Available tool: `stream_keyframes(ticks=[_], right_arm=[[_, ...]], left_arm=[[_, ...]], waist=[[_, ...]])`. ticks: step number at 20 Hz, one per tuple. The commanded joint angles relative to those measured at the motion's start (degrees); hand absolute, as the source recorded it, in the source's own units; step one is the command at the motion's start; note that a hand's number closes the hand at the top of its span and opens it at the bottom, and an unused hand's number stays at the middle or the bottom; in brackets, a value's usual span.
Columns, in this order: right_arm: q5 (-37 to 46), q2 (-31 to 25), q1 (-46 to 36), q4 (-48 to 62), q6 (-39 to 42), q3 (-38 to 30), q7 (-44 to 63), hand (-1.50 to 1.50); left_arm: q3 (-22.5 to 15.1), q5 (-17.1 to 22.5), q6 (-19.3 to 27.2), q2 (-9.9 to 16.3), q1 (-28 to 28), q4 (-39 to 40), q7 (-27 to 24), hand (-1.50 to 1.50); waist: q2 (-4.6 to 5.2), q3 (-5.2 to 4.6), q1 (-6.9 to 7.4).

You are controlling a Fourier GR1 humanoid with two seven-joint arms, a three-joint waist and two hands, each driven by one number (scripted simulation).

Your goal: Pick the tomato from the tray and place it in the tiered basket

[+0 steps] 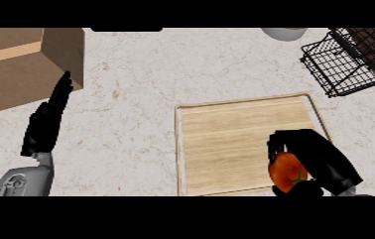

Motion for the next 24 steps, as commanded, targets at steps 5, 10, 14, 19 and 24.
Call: stream_keyframes(ticks=[5, 10, 14, 19, 24], right_arm=[[-7.04, 0.73, -2.49, -13.69, -6.31, -15.56, -1.6, 1.5], [-15.73, -0.38, -10.04, -14.74, -4.45, -26.16, 3.63, 1.5], [-17.91, -8.99, -21.64, -9.63, -1.72, -34.57, 6.67, 1.5], [-18.75, -16.1, -26.02, 1.12, 3.65, -36.82, 1.85, 1.5], [-18.09, -14.17, -31.55, 14.17, 1.55, -33.89, -3.54, 1.5]], left_arm=[[-0.54, -0.41, 0.09, -0.39, 0.95, -2.16, 1.32, 0.0], [-1.64, -2.36, 2.33, -2.33, 1.68, -1.81, -0.01, 0.0], [-0.23, -0.73, -0.5, 0.02, -0.47, -0.49, 1.04, 0.0], [-0.15, -1.43, 0.18, -0.76, 0.36, -0.33, -0.25, 0.0], [-0.04, -2.48, 1.98, -2.11, -3.84, 3.7, -0.85, 0.0]], waist=[[-0.26, 0.0, -0.71], [0.02, -0.04, 0.11], [0.11, -0.07, 0.54], [0.13, -0.04, 0.58], [0.31, -0.03, 0.68]])
